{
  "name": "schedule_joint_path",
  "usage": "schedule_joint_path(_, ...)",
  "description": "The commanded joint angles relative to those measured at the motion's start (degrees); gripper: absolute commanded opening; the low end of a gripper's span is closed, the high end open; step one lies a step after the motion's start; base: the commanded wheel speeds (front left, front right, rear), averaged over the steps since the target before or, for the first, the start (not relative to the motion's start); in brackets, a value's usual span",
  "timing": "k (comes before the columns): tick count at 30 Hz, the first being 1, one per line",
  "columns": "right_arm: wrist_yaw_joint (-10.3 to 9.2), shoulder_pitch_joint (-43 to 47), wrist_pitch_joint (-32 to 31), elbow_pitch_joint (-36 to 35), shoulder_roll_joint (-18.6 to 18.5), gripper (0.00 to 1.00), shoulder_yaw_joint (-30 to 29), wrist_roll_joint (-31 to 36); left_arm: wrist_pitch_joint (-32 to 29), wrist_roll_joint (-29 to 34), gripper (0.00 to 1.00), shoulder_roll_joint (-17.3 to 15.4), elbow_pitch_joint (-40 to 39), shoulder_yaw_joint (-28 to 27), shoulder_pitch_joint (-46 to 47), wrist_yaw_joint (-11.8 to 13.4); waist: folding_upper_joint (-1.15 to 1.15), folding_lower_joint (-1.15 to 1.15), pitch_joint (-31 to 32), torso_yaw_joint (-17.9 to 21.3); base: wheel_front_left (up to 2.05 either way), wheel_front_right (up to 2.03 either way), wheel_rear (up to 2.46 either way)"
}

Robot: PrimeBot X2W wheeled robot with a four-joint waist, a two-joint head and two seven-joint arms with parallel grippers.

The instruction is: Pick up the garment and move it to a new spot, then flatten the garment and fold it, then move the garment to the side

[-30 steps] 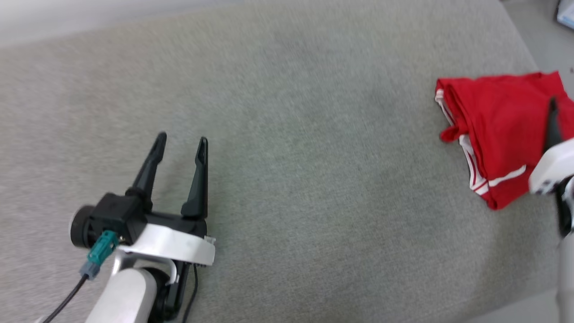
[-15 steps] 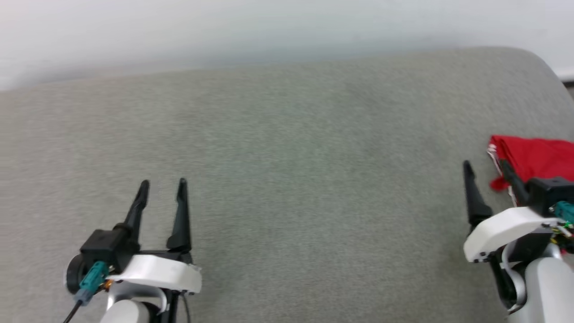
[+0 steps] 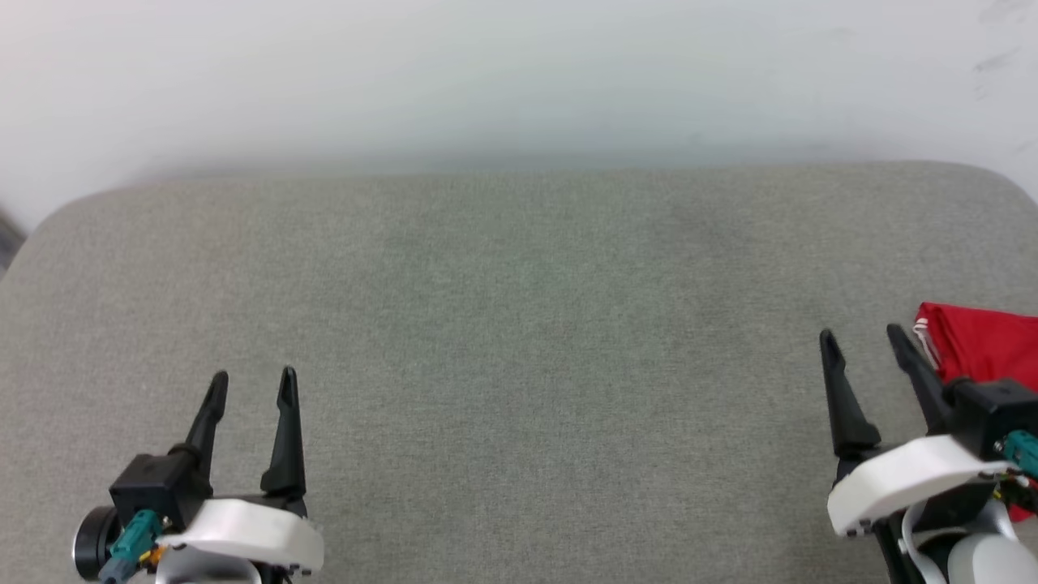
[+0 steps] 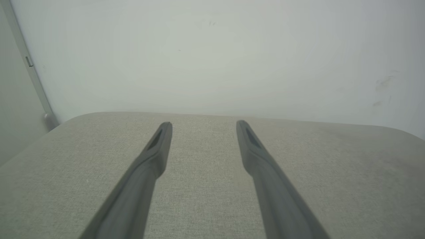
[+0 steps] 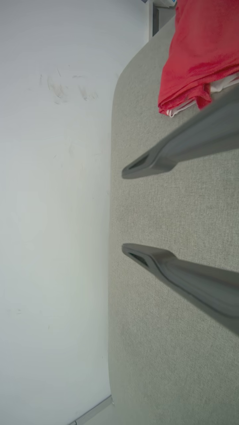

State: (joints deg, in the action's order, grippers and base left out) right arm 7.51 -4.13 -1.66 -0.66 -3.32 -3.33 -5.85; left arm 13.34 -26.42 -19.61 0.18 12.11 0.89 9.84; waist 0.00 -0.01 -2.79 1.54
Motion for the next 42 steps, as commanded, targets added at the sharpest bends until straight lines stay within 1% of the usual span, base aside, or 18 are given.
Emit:
schedule_joint_path(1, -0.04, 0.75, -0.23, -0.47, 0.26, 1.0, 0.02, 0.22, 0.02, 0.19, 1.0, -0.33, 0.05, -0.04, -0.67, 0.12, 0.0, 0.01, 0.61, 0.38, 0.0, 0.0, 0.0)
schedule_joint_path(5, -0.04, 4.91, -1.07, -3.74, 0.49, 1.0, 0.9, -0.12, -0.18, -0.38, 1.0, -0.11, 0.93, 0.5, -2.51, 0.01, 0.0, 0.01, 2.41, 1.08, 0.0, 0.0, 0.0)
schedule_joint_path(11, -0.04, 7.54, -1.78, -6.13, 0.57, 1.0, 1.28, -1.17, -0.54, -0.48, 1.0, -0.25, 1.15, 0.98, -3.78, 0.32, 0.0, 0.01, 3.21, 1.23, 0.0, 0.0, 0.0)
schedule_joint_path(33, -0.04, 8.19, -2.15, -7.18, 0.58, 1.0, 1.65, -2.05, -0.64, -0.86, 1.0, -0.8, 0.76, 1.38, -3.04, 0.85, 0.0, 0.01, 2.98, 1.31, 0.0, 0.0, 0.0)
schedule_joint_path(34, 0.0, 7.53, -2.23, -6.8, 0.3, 0.0, 1.75, -1.84, -0.64, -0.63, 0.0, -0.47, 1.07, 1.37, -3.13, 0.74, 0.0, 0.01, 2.99, 1.32, 0.0, 0.0, 0.0)
schedule_joint_path(36, 0.0, 7.95, -2.33, -5.66, 0.3, 0.0, 1.87, -1.86, -0.65, -0.66, 0.0, 0.27, 2.06, 1.75, -3.39, 0.74, 0.0, 0.01, 2.98, 1.32, 0.0, 0.0, 0.0)
schedule_joint_path(42, 0.0, 7.38, -2.05, -4.34, 0.01, 0.0, 1.98, -9.31, -2.04, -6.3, 0.0, 1.5, 2.63, 0.28, -2.86, -0.62, 0.0, 0.01, 2.96, 1.18, 0.0, 0.0, 0.0)
